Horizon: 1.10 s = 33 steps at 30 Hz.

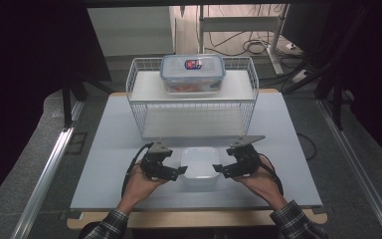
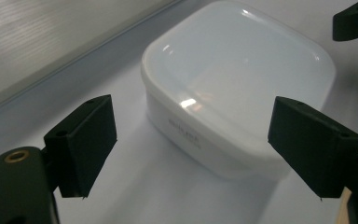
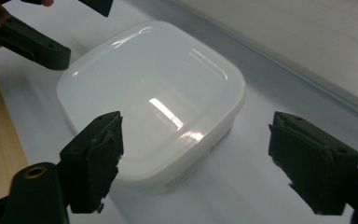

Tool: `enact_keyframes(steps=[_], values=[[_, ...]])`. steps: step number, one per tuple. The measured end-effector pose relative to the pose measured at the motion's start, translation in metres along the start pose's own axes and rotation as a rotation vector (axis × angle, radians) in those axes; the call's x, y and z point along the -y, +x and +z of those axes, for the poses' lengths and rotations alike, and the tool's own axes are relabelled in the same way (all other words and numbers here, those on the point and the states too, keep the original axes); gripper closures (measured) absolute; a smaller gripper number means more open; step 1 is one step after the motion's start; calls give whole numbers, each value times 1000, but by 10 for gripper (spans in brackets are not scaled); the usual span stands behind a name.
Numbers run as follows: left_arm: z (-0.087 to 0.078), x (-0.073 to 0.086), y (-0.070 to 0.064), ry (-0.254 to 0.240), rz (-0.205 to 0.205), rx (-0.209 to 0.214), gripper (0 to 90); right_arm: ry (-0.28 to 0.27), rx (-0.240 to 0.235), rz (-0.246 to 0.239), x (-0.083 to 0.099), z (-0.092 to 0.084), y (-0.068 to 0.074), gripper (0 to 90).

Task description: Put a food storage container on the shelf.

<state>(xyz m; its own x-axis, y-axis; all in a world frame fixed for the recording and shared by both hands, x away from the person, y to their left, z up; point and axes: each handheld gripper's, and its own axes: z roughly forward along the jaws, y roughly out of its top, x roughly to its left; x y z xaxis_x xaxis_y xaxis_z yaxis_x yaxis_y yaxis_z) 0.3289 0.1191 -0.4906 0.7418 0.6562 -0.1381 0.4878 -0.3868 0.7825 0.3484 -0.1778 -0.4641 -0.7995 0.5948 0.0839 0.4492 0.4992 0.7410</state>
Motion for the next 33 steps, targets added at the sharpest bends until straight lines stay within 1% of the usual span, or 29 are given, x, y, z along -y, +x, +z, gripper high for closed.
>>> enact_keyframes(steps=[1, 4, 5, 6, 7, 8, 9, 10, 11, 12, 14, 16, 17, 18, 19, 20, 22, 23, 24, 25, 26, 27, 28, 29, 30, 31, 33], values=[[0, 0, 0, 0, 0, 0, 155, 0, 0, 0, 0, 0, 0, 199], [6, -4, 1, 2, -17, 11, 154, 8, 3, 5, -3, 5, 0, 211], [8, -4, 2, 2, -16, 12, 147, 10, 5, 3, -3, 7, 0, 211], [11, -4, 2, 3, -25, 15, 135, 11, 5, 3, -3, 8, 0, 205], [13, -4, 3, 6, -37, 14, 84, 12, 1, 14, -2, 10, -2, 174], [16, -4, 4, 11, -48, 21, 84, 12, 1, 14, -2, 10, -2, 174], [21, -2, 6, 16, -55, 33, 70, 11, -6, 34, 0, 13, -4, 146], [22, -1, 8, 12, -71, 49, 60, 20, -16, 51, 1, 14, -5, 132], [22, -1, 8, 12, -71, 49, 61, 20, -16, 51, 1, 14, -5, 132], [23, 0, 9, 8, -95, 60, 61, 32, -23, 60, 2, 16, -7, 123], [23, 2, 11, 5, -105, 85, 73, 43, -29, 68, 5, 20, -8, 118], [24, 5, 12, -1, -128, 130, 104, 45, -64, 102, 7, 22, -9, 128], [25, 6, 12, 0, -144, 158, 110, 45, -78, 114, 8, 23, -9, 153], [26, 8, 13, 7, -150, 189, 112, 55, -111, 140, 9, 22, -9, 186], [27, 9, 12, 13, -158, 213, 112, 55, -111, 140, 9, 22, -9, 186], [27, 9, 10, 17, -159, 235, 115, 59, -129, 147, 9, 22, -9, 216], [24, 9, 6, 24, -150, 220, 136, 64, -176, 159, 11, 20, -8, 291], [22, 9, 4, 25, -147, 213, 154, 65, -169, 164, 12, 19, -6, 299], [20, 9, 3, 27, -156, 207, 189, 66, -159, 166, 12, 17, -4, 319], [14, 11, 2, 26, -174, 202, 263, 64, -143, 177, 13, 13, -2, 390], [14, 11, 2, 26, -174, 202, 306, 64, -143, 177, 13, 13, -2, 390], [12, 12, 2, 27, -178, 203, 306, 61, -141, 183, 14, 10, -1, 429], [9, 12, 2, 21, -187, 199, 361, 59, -139, 193, 15, 8, -2, 473], [6, 13, 0, 8, -191, 187, 418, 62, -142, 212, 15, 6, -3, 488], [5, 13, 0, 12, -193, 183, 459, 63, -142, 239, 15, 5, -4, 512], [4, 13, 0, 13, -203, 182, 477, 62, -144, 250, 16, 5, -5, 530], [0, 14, 1, -6, -236, 184, 546, 55, -144, 274, 16, 3, -5, 576]])
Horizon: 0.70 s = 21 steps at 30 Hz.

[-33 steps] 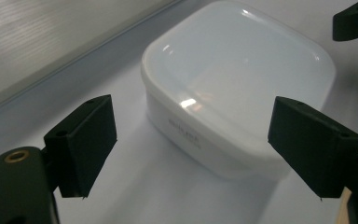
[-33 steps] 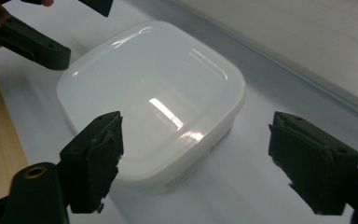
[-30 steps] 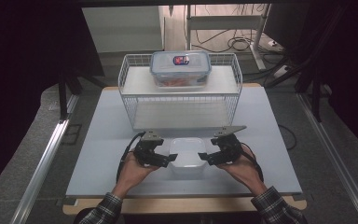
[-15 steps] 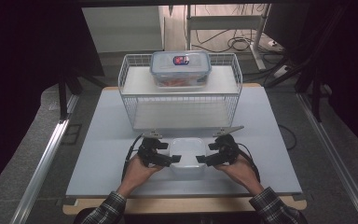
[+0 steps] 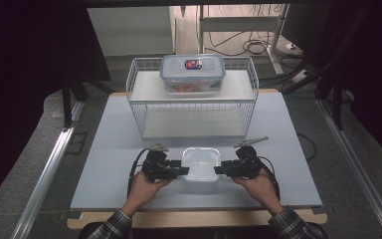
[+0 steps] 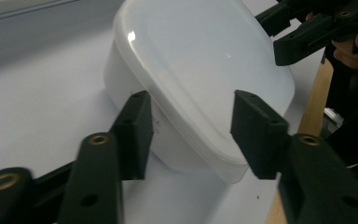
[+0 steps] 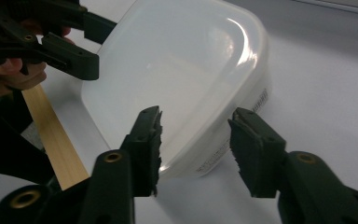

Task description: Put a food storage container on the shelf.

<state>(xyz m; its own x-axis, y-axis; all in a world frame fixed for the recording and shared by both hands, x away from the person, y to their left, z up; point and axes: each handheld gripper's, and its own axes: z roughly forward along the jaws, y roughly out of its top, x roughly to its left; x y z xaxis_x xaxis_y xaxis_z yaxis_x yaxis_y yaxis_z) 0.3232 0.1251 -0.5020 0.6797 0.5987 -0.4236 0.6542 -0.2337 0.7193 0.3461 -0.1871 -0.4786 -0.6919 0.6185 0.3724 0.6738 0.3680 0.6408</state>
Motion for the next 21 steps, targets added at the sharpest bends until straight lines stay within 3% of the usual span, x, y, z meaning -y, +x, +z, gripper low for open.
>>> enact_keyframes(steps=[2, 8, 10, 18, 21], values=[[-2, 1, 0, -19, -7, -5, 621, -26, 14, 3, 0, -3, 0, 631], [-3, 4, -1, -80, -91, -22, 685, -62, 21, 55, 0, -4, -1, 687], [-5, 4, -2, -100, -101, -38, 754, -88, 29, 53, 1, -6, 1, 762], [-6, 6, -3, -129, -100, -68, 788, -124, 54, 41, 4, -4, 2, 783], [-8, 5, -5, -140, -88, -83, 789, -137, 80, 14, 3, -4, 6, 783]])
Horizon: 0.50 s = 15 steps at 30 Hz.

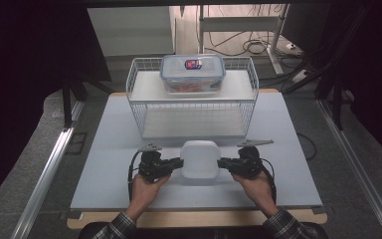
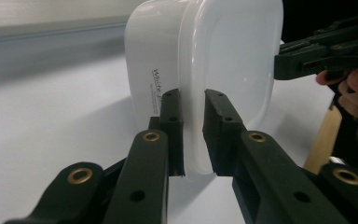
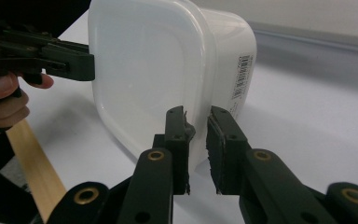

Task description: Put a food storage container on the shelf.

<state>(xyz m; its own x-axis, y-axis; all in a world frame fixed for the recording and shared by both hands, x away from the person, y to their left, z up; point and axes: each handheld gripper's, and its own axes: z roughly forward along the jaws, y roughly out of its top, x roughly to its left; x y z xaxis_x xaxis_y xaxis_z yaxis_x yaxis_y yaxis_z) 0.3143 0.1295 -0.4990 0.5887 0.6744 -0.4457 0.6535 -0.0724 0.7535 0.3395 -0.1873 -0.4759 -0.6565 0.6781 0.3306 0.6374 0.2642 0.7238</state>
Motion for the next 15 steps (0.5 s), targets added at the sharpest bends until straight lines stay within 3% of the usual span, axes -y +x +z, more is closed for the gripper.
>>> enact_keyframes(steps=[9, 15], values=[[-9, -15, -9, -45, 36, -18, 789, -73, -26, -24, -12, -10, 1, 783], [-19, -37, -18, -73, 94, -44, 789, -111, -29, -51, -29, -18, 3, 782]])
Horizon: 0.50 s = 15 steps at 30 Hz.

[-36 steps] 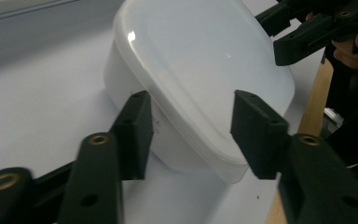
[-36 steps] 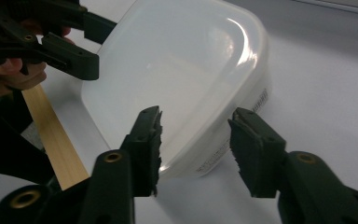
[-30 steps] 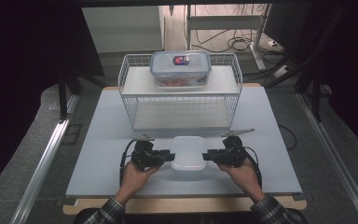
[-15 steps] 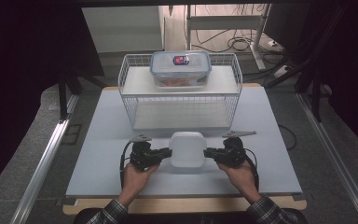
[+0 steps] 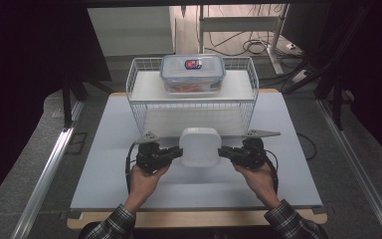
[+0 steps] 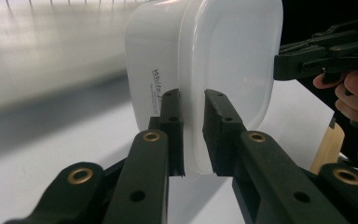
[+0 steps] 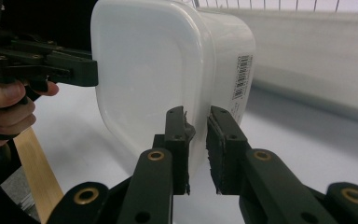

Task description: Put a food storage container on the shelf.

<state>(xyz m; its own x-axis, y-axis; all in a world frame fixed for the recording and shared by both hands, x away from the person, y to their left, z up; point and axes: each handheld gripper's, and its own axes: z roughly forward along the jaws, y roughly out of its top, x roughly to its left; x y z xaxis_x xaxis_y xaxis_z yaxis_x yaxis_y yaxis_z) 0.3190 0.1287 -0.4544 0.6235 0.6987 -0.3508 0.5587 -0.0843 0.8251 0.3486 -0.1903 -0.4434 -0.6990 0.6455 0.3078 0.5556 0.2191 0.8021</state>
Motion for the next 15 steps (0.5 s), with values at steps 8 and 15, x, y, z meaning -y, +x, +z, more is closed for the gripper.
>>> enact_keyframes(steps=[8, 15], values=[[-12, -32, -5, -24, 58, -14, 791, -38, -13, -12, -27, -8, 1, 781], [-22, -58, -9, -45, 96, -24, 793, -65, -20, -26, -50, -14, 3, 780]])
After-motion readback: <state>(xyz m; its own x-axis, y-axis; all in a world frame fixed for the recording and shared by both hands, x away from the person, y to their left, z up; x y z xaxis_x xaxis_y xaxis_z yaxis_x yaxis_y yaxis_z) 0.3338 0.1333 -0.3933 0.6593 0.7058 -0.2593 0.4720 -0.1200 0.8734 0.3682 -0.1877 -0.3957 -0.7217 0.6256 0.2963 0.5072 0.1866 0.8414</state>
